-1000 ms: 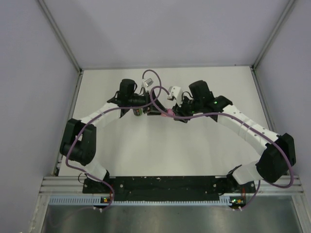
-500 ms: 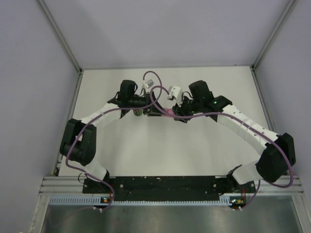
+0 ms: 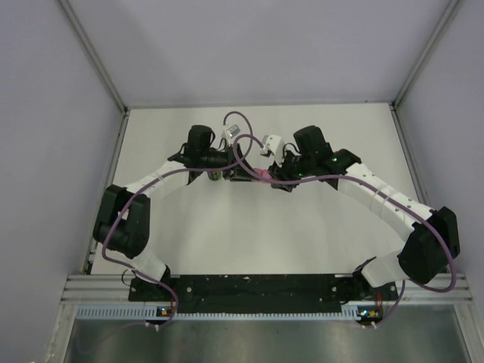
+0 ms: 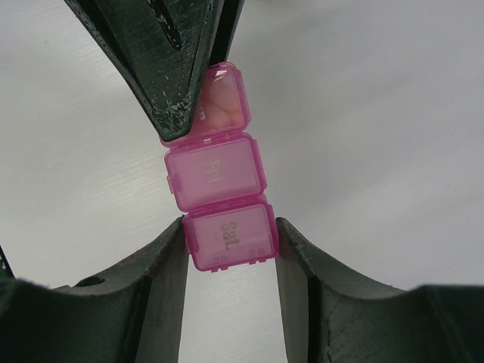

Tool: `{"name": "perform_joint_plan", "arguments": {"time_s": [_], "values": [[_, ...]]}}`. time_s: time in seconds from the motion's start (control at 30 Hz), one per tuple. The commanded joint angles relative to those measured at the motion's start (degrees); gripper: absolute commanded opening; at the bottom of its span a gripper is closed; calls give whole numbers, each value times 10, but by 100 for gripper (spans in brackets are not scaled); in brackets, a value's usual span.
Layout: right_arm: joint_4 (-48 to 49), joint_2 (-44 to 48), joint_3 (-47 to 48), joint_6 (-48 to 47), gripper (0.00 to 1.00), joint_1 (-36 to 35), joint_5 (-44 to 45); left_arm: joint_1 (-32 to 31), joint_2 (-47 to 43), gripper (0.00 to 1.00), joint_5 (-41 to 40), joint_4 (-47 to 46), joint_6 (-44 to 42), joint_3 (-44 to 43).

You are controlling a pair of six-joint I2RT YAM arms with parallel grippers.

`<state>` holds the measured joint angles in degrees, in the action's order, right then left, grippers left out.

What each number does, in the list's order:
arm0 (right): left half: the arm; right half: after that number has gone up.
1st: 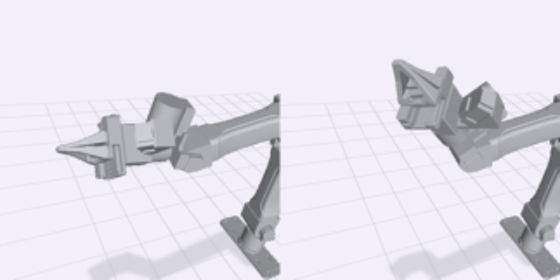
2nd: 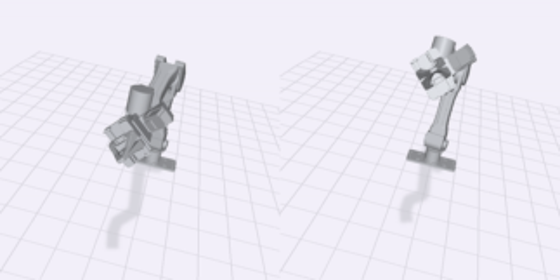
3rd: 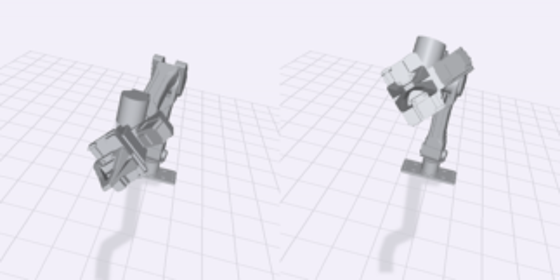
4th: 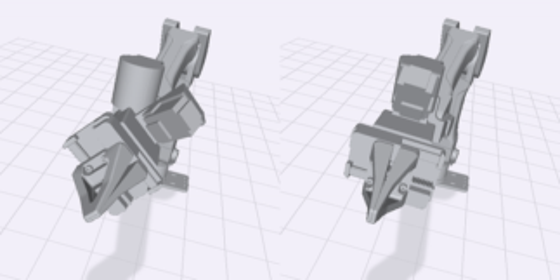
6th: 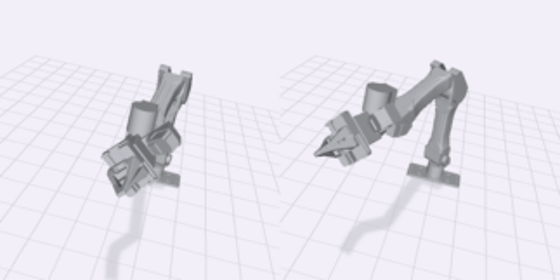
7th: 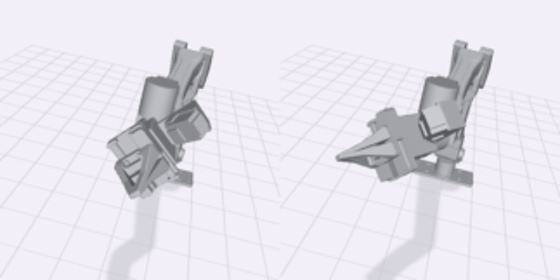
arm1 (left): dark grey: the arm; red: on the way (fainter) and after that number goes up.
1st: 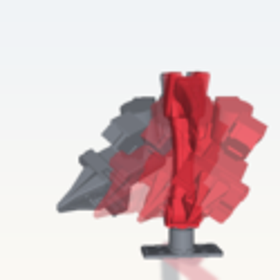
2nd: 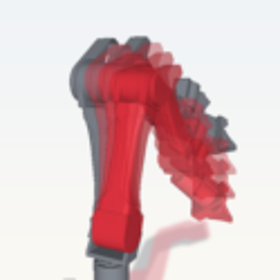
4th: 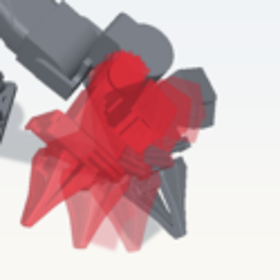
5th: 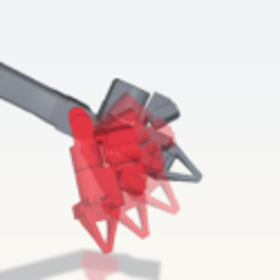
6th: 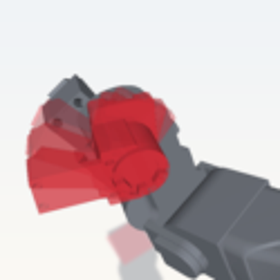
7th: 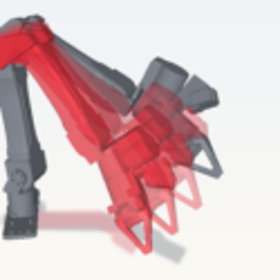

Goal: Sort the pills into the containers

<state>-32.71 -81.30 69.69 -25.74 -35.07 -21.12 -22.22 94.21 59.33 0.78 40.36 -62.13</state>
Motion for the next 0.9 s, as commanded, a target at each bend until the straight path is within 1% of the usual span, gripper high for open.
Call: {"name": "perform_joint_plan", "arguments": {"time_s": [0.0,0.13,0.17,0.27,0.3,0.5,0.57,0.77,0.83,0.87], "values": [[28,0,19,5,0,4,-2,-6,-19,19,5,6,-17,-3],[28,-2,20,7,0,4,-3,-6,-16,2,6,0,-11,-2],[29,-2,20,7,0,4,-3,-6,-15,0,5,-1,-10,-1],[28,-2,22,7,0,3,-5,-6,-14,0,9,-2,2,4],[29,-2,22,7,0,4,-6,-7,-15,0,9,-26,9,9],[29,-4,26,11,0,4,-19,-7,-26,0,-9,-67,44,35],[29,-4,27,12,0,4,-20,-7,-28,0,-5,-102,74,46],[28,-5,29,14,0,4,-23,-6,-20,0,3,-126,97,45],[29,-4,28,13,0,3,-23,-6,-18,11,5,-131,101,45],[28,-4,26,13,0,4,-23,-6,-17,15,5,-132,101,45]]}}
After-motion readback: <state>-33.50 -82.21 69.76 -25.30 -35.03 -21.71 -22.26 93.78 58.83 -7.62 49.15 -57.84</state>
